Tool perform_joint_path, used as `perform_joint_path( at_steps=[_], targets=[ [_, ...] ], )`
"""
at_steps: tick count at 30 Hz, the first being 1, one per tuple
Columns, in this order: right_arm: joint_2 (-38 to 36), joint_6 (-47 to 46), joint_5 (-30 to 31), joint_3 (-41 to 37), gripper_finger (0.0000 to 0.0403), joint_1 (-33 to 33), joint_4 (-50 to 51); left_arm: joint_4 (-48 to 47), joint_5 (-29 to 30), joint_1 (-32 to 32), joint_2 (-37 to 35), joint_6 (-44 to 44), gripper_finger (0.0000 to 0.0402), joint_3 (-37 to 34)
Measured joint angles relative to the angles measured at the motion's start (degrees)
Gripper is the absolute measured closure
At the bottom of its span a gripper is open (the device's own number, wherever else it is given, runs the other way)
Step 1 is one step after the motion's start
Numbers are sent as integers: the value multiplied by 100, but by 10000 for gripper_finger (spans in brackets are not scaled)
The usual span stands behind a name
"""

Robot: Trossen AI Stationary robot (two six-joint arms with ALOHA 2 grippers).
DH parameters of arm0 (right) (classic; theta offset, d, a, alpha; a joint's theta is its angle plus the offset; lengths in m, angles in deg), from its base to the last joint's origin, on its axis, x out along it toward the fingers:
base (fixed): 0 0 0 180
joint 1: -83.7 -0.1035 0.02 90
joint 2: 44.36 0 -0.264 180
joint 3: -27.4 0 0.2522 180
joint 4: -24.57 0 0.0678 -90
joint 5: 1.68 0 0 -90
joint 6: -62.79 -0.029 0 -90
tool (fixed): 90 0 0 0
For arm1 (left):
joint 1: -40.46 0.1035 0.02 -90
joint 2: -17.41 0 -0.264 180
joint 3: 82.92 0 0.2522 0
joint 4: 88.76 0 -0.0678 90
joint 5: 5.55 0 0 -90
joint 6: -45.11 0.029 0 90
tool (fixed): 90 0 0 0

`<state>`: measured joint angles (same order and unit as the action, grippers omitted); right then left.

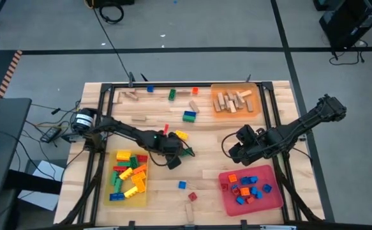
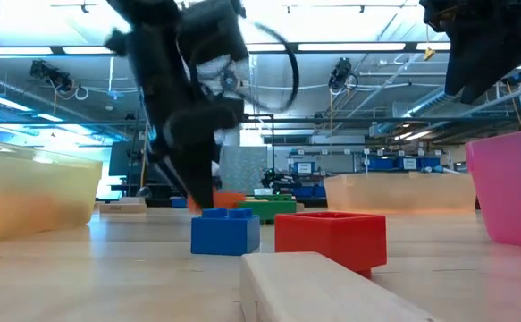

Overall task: Sort blocks by size
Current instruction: Put the large orange game piece into the yellow bin

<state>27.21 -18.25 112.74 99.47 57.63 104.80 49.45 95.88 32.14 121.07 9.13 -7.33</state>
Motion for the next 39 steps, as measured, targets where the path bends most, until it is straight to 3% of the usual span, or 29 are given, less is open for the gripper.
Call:
perform_joint_path(
  at_steps=[7, 14, 22, 33, 39],
  targets=[
    [0, 300, 3, 0, 209, 0, 15, -922, 148, -391, -925, -1147, 256, 161],
    [0, 324, 153, 0, 206, 0, 0, -1985, 166, -1166, -1977, -2768, 256, 168],
    [0, 324, 183, 0, 208, 2, -33, -3252, -154, -2406, -2246, -4713, 256, 110],
    [0, 324, 302, 0, 208, 2, -204, -3074, -742, -3715, -2188, -6902, 255, -670],
    [0, 221, 300, 0, 207, 2, -280, -2466, -1072, -3954, -2186, -7066, 197, -1152]
  ],
)
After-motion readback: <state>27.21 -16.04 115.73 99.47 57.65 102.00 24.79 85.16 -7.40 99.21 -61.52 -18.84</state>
